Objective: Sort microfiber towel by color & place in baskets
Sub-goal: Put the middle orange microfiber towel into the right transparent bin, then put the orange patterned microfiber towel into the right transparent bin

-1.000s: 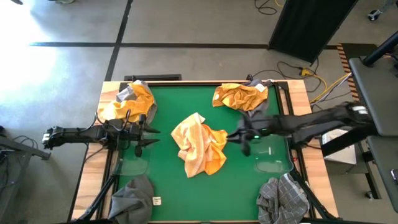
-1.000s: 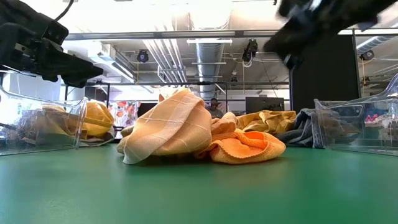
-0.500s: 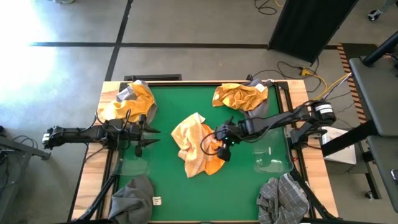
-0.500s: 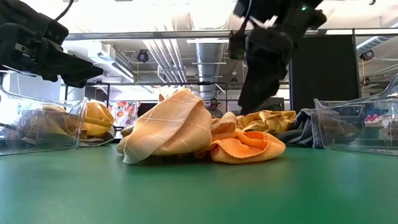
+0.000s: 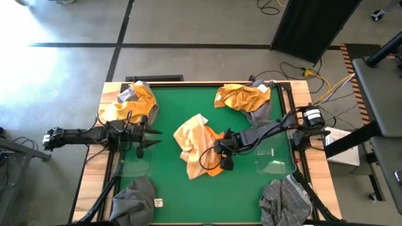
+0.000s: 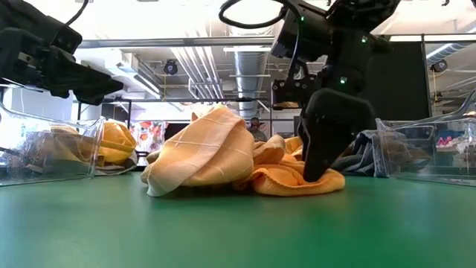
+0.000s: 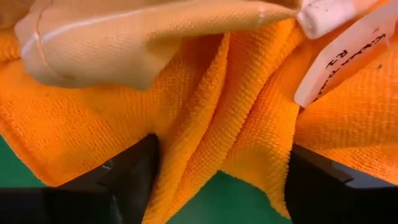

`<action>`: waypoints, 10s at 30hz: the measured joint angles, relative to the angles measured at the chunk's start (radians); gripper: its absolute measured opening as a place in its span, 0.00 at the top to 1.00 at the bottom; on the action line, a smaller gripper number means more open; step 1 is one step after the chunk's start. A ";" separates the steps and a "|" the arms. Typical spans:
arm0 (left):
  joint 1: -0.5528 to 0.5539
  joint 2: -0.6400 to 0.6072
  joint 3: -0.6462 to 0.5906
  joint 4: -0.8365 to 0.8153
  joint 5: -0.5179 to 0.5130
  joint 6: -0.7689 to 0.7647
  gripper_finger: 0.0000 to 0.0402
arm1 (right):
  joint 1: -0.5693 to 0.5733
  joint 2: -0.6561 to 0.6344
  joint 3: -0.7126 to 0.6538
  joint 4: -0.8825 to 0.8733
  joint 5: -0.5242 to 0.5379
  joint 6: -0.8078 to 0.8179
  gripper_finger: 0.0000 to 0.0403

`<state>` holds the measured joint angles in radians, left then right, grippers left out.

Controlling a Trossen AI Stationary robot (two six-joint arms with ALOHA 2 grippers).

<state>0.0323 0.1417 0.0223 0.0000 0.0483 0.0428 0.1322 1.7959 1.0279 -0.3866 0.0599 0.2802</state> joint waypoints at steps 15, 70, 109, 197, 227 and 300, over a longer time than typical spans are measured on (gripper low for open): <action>0.000 0.003 0.000 0.105 -0.048 -0.006 0.61 | -0.029 -0.221 0.172 -0.510 0.047 -0.004 0.95; 0.001 0.533 0.609 0.417 -0.460 -0.406 0.61 | 0.047 -0.988 0.386 -1.186 -0.289 0.012 0.97; -0.013 0.815 1.230 -0.295 -0.454 -0.265 0.61 | 0.029 -0.677 -0.041 -1.026 0.173 0.738 0.97; -0.020 1.404 1.258 -0.710 -0.011 -0.323 0.61 | -0.522 -0.771 0.048 -0.897 -0.060 0.060 0.33; -0.013 1.970 1.337 -0.328 -0.109 -0.259 0.42 | 0.185 -0.759 0.034 -0.624 0.040 0.377 0.30; 0.021 1.054 1.569 -0.980 0.095 -0.264 0.56 | 0.064 -0.293 0.997 -0.967 0.246 -0.069 0.95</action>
<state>0.0530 1.1957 1.5913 -0.9802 0.1428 -0.2212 0.1965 1.5029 2.0251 -1.3537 0.3062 0.2108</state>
